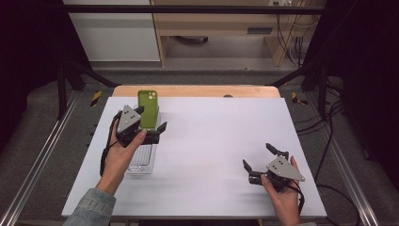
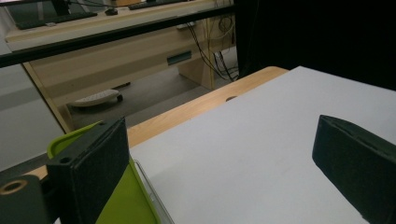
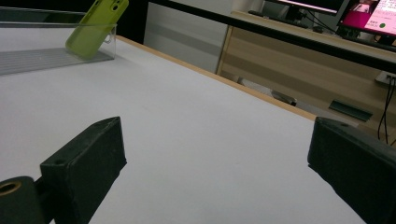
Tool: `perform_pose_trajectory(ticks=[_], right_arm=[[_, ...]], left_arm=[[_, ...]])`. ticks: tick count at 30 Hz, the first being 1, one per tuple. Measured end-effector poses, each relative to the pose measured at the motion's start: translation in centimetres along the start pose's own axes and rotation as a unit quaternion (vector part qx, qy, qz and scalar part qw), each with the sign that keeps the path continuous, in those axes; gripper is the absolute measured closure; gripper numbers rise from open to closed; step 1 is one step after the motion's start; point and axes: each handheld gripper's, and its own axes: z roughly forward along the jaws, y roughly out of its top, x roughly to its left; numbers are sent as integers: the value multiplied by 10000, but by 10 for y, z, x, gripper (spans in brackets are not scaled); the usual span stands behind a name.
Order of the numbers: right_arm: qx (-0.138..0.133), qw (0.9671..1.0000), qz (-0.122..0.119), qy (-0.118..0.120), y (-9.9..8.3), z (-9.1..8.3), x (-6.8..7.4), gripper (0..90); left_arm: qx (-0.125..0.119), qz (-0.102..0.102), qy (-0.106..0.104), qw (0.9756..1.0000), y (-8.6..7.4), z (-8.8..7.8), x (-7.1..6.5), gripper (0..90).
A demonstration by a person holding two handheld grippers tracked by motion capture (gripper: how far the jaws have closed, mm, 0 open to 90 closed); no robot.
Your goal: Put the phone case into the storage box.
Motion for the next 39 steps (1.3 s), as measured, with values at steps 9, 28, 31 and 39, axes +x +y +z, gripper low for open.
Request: perform_pose_trajectory(ticks=[9, 28, 31, 39], right_arm=[[-3, 10000, -6, -5, 0, 0, 0, 44], [1, 10000, -12, -6, 0, 0, 0, 43], [-2, 10000, -13, -7, 0, 0, 0, 44], [-7, 10000, -14, -16, 0, 0, -1, 43]], left_arm=[[-205, -126, 66, 9997, -9, -15, 12, 31], [-547, -346, 241, 9976, -26, -46, 28, 28], [-594, -357, 243, 9973, -29, -50, 29, 28], [-703, -398, 259, 9964, -34, -60, 31, 26]])
